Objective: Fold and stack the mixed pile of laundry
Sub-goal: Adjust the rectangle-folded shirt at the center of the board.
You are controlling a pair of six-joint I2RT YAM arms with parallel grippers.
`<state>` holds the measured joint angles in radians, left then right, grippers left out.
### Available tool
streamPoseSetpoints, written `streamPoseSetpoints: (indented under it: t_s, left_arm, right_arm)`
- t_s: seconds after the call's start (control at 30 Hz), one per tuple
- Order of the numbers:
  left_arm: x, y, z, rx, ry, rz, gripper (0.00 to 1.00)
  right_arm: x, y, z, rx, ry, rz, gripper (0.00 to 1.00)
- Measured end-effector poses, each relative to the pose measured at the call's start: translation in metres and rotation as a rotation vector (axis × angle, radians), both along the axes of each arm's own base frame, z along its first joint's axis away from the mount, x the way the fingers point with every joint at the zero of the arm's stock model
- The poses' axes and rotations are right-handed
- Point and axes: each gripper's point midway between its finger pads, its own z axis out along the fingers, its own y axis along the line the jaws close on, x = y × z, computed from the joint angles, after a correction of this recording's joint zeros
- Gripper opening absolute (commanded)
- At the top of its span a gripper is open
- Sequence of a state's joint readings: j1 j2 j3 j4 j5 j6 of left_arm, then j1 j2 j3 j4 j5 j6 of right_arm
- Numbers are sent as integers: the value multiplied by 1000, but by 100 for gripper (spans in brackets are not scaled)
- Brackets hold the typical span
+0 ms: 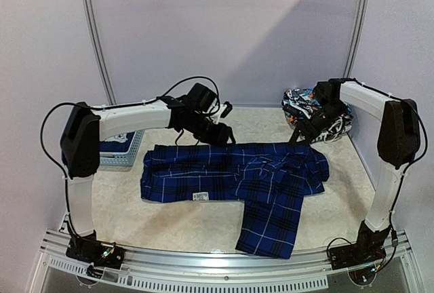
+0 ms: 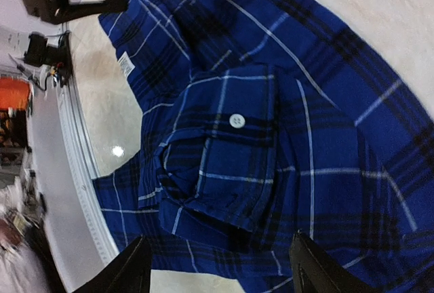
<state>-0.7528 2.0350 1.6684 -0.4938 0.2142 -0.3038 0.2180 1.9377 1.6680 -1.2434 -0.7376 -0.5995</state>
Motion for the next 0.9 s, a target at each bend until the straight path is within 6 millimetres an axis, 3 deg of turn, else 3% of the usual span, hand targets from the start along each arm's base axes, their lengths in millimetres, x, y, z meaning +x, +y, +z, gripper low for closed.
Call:
streamPoseSetpoints:
  t_s: [0.2, 0.37, 0.53, 0.63, 0.9]
  left_arm:
    - [-12, -35, -22, -45, 59, -34, 62]
    - [-20, -53, -16, -82, 59, -55, 62]
    - [-20, -56, -11, -93, 48, -58, 62]
    - [-19, -56, -11, -90, 47, -57, 61]
    - [-20, -54, -13, -74, 36, -75, 62]
  right_arm:
    - [-13, -7, -32, -22, 223, -110, 72]
    - [-18, -2, -45, -9, 319, -129, 70]
    - [-22, 0, -54, -4, 394, -140, 67]
    - [-24, 3, -61, 0, 442, -140, 59]
    - [-23, 18, -61, 43, 463, -105, 20]
